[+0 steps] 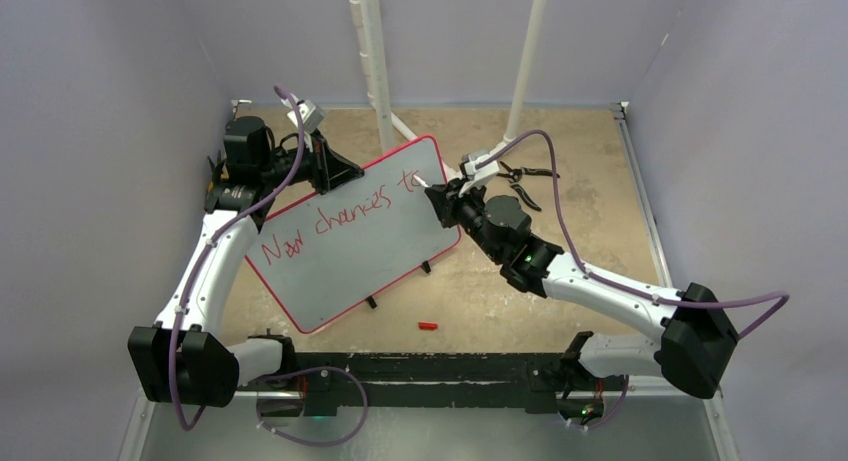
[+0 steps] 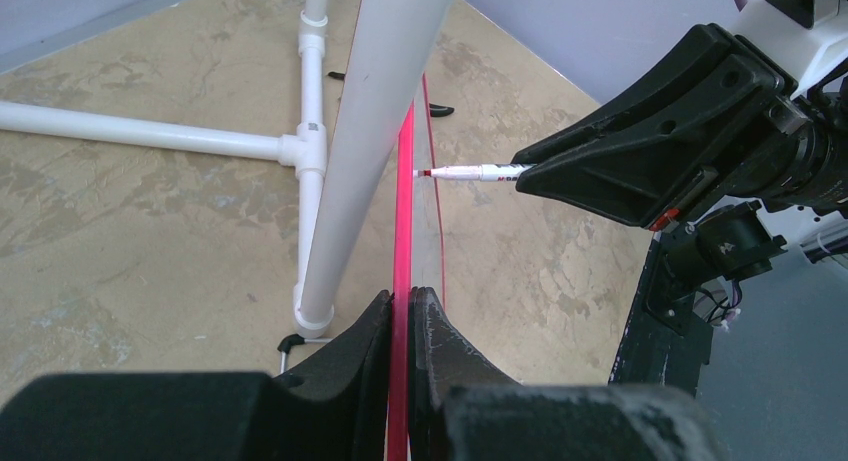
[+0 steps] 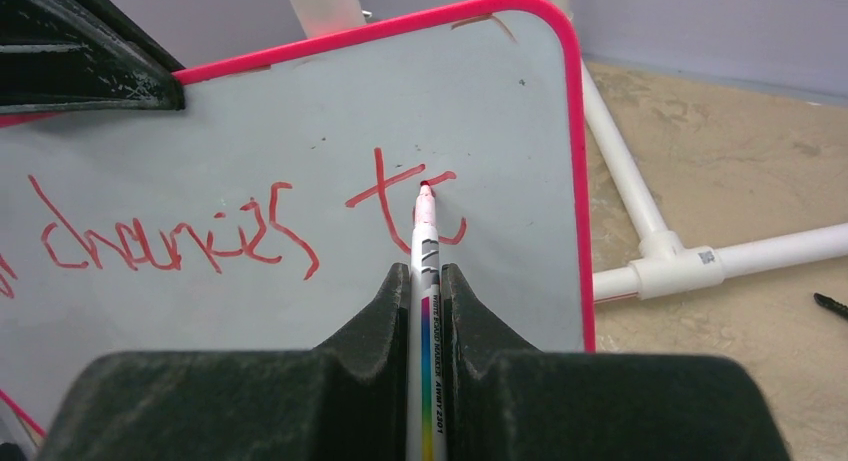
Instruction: Write a sentence on the whiteboard
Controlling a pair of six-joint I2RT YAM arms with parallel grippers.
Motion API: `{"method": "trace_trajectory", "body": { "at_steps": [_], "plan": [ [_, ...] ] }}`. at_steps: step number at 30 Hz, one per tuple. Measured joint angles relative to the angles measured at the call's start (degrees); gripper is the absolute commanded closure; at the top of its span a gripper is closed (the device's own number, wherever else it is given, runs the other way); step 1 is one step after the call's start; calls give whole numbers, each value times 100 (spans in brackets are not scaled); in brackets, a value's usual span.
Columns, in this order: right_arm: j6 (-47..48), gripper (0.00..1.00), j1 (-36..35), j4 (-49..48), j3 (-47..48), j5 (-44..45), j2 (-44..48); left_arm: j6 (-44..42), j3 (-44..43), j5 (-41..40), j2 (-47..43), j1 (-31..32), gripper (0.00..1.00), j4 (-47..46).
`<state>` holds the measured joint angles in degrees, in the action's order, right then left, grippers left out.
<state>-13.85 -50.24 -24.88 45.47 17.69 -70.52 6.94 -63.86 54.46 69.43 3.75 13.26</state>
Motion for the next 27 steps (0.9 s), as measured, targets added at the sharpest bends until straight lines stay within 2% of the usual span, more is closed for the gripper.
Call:
{"method": "trace_trajectory", "body": {
  "at_steps": [27],
  "plan": [
    [-306, 100, -37, 155, -50, 413, 20, 2, 0, -2, 0, 0, 100, -4]
  ]
}}
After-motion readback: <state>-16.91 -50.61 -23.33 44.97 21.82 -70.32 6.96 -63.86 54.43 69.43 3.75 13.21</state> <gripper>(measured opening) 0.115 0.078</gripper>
